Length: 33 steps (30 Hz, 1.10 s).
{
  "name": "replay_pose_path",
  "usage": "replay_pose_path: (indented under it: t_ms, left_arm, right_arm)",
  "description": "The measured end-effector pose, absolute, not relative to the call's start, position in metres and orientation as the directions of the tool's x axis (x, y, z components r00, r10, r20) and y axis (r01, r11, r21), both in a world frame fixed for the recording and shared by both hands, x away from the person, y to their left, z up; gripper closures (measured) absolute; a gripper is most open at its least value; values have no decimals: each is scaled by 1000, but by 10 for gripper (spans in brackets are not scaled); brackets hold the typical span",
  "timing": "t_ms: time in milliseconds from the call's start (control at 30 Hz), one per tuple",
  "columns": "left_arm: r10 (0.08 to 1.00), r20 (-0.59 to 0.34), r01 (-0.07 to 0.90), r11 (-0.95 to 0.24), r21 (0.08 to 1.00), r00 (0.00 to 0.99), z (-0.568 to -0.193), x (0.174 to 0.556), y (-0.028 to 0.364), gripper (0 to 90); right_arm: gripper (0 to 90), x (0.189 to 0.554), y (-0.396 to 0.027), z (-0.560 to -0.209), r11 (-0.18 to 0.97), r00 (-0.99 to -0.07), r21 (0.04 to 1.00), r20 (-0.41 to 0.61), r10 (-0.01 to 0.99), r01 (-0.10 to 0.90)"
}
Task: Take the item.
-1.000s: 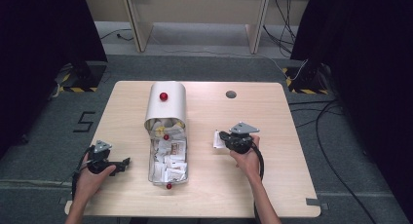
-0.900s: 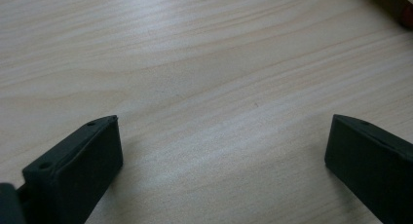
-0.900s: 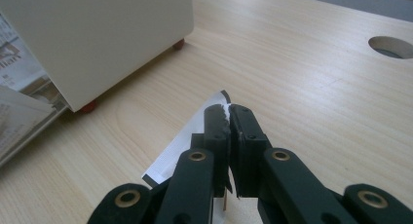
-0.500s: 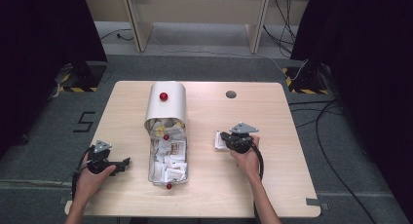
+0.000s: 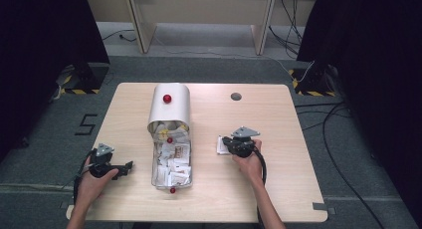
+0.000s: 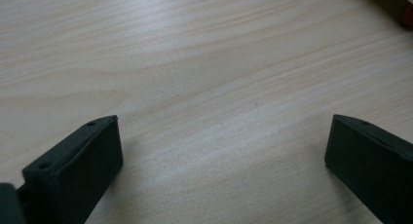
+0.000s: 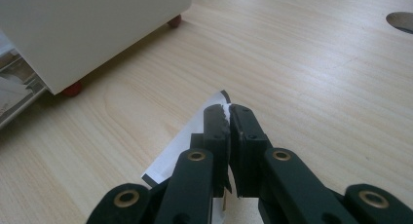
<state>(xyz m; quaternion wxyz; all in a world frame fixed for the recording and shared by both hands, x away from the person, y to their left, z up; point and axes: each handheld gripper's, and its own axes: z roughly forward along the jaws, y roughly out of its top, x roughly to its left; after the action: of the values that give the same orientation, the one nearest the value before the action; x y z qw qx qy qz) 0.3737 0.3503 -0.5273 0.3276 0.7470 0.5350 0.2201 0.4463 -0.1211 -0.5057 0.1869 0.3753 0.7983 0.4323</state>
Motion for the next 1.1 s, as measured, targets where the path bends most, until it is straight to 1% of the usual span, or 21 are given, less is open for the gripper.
replay_pose_path:
  t_ms: [200,300,467,500,533,567,600,633,700,733,767,867,900,933,1100]
  left_arm:
    - [944,-22,655,-213,725,331,-527,374,350,0]
    - [944,-22,655,-213,725,331,-527,374,350,0]
    - [943,-22,655,-213,725,331,-527,374,350,0]
    - [944,-22,655,-213,725,331,-527,374,350,0]
    - [944,-22,655,-213,725,331,-527,374,350,0]
    - [944,-22,655,-213,725,331,-527,374,350,0]
    - [944,-22,655,-213,725,331,-527,374,350,0]
    - [944,-22,655,-213,725,331,-527,374,350,0]
    - [944,-22,655,-213,725,331,-527,374,350,0]
    - [943,-21,655,-213,725,331,-527,374,350,0]
    - [943,-21,655,-213,725,331,-527,374,350,0]
    - [944,-21,655,-213,725,331,-527,374,350,0]
    - [944,-21,654,-213,726,330,-527,374,350,0]
    - [943,-21,655,-213,725,331,-527,374,350,0]
    - [944,-21,655,-213,725,331,-527,374,350,0]
  right_arm:
    - [857,447,-120,-508,353,-655,826,25,756,439]
    - [838,447,-119,-509,353,-653,823,29,757,445]
    - [671,446,-124,-505,334,-636,823,43,771,460]
    - [671,446,-124,-505,334,-636,823,43,771,460]
    - [632,446,-126,-503,322,-628,824,52,777,466]
    - [632,446,-126,-503,322,-628,824,52,777,466]
    - [590,445,-128,-501,312,-619,827,56,783,468]
    - [590,445,-128,-501,312,-619,827,56,783,468]
    - [562,444,-130,-500,305,-615,827,61,786,473]
    - [526,442,-131,-498,299,-609,827,65,791,476]
    - [526,442,-131,-498,299,-609,827,65,791,476]
    - [465,439,-132,-494,286,-600,831,71,797,477]
    - [465,439,-132,-494,286,-600,831,71,797,477]
    - [440,437,-133,-492,281,-598,833,74,798,477]
    - [413,432,-134,-489,286,-601,834,68,796,472]
